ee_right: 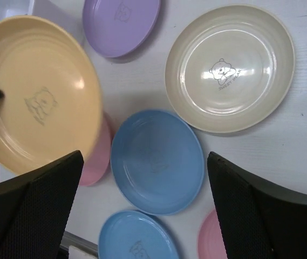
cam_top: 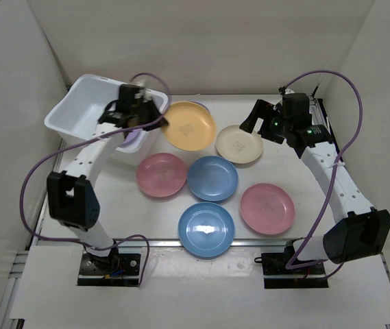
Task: Place the plates into the plastic bin on the countertop
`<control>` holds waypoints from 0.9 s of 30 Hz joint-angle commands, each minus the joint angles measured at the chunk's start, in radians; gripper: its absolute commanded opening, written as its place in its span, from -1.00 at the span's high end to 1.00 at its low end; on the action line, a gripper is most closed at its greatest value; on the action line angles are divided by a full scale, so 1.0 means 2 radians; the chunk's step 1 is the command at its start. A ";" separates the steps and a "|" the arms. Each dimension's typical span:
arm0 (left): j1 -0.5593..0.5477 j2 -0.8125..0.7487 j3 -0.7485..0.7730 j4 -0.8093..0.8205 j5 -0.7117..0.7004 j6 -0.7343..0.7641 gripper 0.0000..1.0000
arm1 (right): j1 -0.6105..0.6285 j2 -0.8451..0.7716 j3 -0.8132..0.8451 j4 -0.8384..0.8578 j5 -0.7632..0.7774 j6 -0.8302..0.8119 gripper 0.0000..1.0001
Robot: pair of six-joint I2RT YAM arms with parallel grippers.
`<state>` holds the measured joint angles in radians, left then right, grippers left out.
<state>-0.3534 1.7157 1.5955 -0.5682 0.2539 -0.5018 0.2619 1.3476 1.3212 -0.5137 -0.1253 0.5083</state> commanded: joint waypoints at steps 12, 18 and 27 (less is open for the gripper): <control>0.269 -0.096 -0.183 0.204 -0.033 -0.179 0.80 | -0.107 0.042 0.005 -0.008 0.005 0.004 -0.98; 0.276 -0.009 -0.099 0.127 -0.092 -0.171 0.80 | -0.165 0.063 -0.009 -0.010 0.028 -0.011 -0.98; 0.274 0.118 0.055 0.027 -0.154 -0.154 0.49 | -0.188 0.130 -0.021 0.016 0.023 -0.021 -0.98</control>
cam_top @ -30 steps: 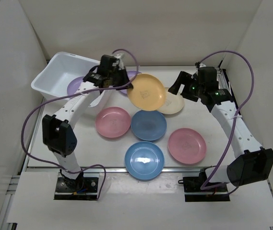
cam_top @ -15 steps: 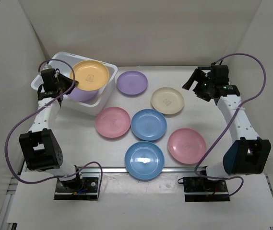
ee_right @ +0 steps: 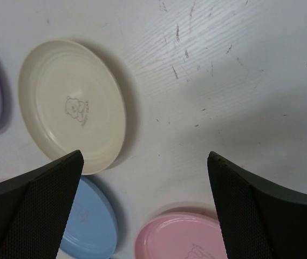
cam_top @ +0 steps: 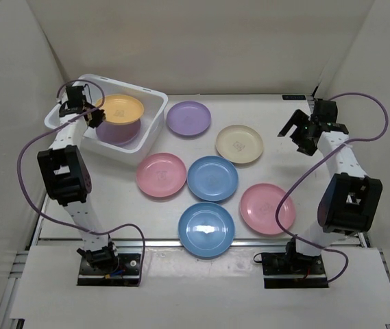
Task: Place the plates into the plastic bin on the countertop
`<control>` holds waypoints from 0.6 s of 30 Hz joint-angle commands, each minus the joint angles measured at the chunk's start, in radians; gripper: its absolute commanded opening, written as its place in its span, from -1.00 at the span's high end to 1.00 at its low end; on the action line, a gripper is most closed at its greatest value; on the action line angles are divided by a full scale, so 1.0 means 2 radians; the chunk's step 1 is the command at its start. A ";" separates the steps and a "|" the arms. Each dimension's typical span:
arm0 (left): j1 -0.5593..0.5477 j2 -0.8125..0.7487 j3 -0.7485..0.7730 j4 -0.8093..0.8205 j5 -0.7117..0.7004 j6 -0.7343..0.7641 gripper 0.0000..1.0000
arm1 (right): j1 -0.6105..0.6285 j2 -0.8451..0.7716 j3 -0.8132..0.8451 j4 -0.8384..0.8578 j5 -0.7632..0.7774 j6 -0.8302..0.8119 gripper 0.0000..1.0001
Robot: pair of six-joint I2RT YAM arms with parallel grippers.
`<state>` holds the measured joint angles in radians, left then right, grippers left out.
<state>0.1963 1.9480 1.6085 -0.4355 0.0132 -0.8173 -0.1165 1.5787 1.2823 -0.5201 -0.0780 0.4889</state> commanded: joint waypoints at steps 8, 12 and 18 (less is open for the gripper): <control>-0.018 0.067 0.155 -0.119 -0.093 0.019 0.20 | 0.017 0.067 0.012 0.032 0.025 -0.020 -0.98; -0.019 0.079 0.174 -0.132 -0.086 0.024 -0.75 | 0.029 0.088 0.016 0.033 0.037 -0.023 -0.98; -0.018 0.082 0.192 -0.150 -0.084 0.028 -0.99 | 0.043 0.129 0.035 0.030 0.026 -0.027 -0.98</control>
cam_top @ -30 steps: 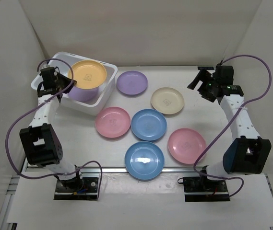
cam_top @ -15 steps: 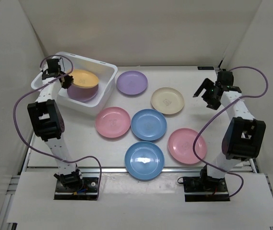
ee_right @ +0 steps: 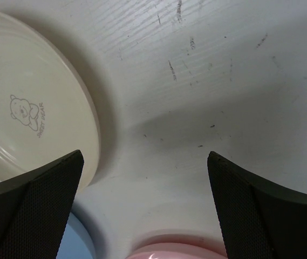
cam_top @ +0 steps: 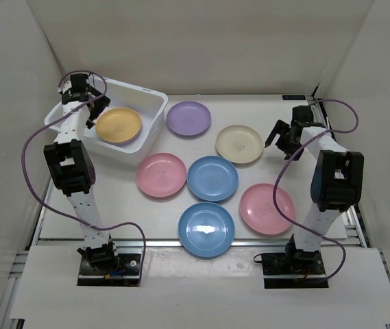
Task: Place the plates into the plastic bin on the countertop
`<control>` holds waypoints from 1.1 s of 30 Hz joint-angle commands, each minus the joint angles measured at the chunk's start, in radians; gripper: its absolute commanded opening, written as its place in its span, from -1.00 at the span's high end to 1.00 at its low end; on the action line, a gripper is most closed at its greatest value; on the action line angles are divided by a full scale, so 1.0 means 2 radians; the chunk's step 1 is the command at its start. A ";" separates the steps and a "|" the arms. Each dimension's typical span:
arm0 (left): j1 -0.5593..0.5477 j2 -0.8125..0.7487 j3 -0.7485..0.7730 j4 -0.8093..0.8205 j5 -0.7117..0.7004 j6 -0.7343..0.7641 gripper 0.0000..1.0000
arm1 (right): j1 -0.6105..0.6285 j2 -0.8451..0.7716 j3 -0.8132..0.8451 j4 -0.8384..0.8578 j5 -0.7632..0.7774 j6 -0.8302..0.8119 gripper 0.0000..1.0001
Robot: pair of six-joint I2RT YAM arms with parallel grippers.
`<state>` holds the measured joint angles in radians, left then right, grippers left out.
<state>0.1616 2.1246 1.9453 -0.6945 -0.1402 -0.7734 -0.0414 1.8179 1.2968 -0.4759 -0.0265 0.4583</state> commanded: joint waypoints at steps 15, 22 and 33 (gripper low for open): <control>-0.022 -0.013 0.022 0.004 0.093 0.061 -0.99 | 0.031 0.080 0.045 0.035 -0.047 0.009 -0.78; -0.100 -0.028 0.045 0.003 0.100 0.135 -0.99 | 0.044 0.106 0.051 0.058 -0.079 0.023 -0.32; -0.247 -0.116 0.021 -0.029 0.129 0.225 -0.99 | 0.053 0.086 0.072 0.055 -0.044 0.038 1.00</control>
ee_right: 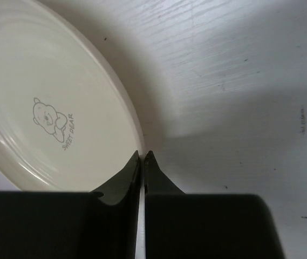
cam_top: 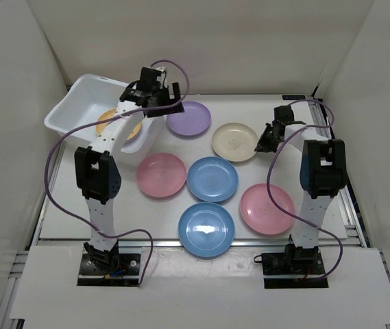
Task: Place the plates into the plastic bin on the countertop
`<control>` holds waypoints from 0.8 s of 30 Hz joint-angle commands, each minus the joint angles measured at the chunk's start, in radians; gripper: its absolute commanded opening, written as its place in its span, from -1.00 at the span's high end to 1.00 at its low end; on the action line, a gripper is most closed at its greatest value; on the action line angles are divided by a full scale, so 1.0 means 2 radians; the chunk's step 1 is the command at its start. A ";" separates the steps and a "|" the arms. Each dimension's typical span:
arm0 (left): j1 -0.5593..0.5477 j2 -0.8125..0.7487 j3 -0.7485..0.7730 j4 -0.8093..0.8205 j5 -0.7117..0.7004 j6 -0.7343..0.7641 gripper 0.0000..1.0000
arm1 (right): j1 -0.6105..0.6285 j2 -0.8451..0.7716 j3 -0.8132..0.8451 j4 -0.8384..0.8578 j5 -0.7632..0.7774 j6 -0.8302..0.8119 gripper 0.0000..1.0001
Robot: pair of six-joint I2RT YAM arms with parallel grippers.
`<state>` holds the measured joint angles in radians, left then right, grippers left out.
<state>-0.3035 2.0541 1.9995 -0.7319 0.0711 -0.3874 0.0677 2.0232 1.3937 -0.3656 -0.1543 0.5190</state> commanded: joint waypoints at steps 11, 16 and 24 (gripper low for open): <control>-0.058 -0.121 -0.044 -0.009 0.096 0.071 -0.99 | 0.003 -0.185 0.002 -0.044 0.061 -0.009 1.00; -0.078 -0.107 -0.033 -0.007 0.120 0.082 -0.99 | 0.029 -0.254 -0.026 -0.063 0.001 -0.019 1.00; -0.094 -0.085 -0.010 -0.003 0.181 0.079 -0.94 | 0.082 -0.280 -0.010 -0.079 -0.015 -0.025 1.00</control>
<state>-0.4831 1.8954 1.9377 -0.7406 0.3569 -0.2432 0.2131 1.4849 1.3594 -0.5114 -0.1463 0.4824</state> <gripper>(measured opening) 0.976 0.009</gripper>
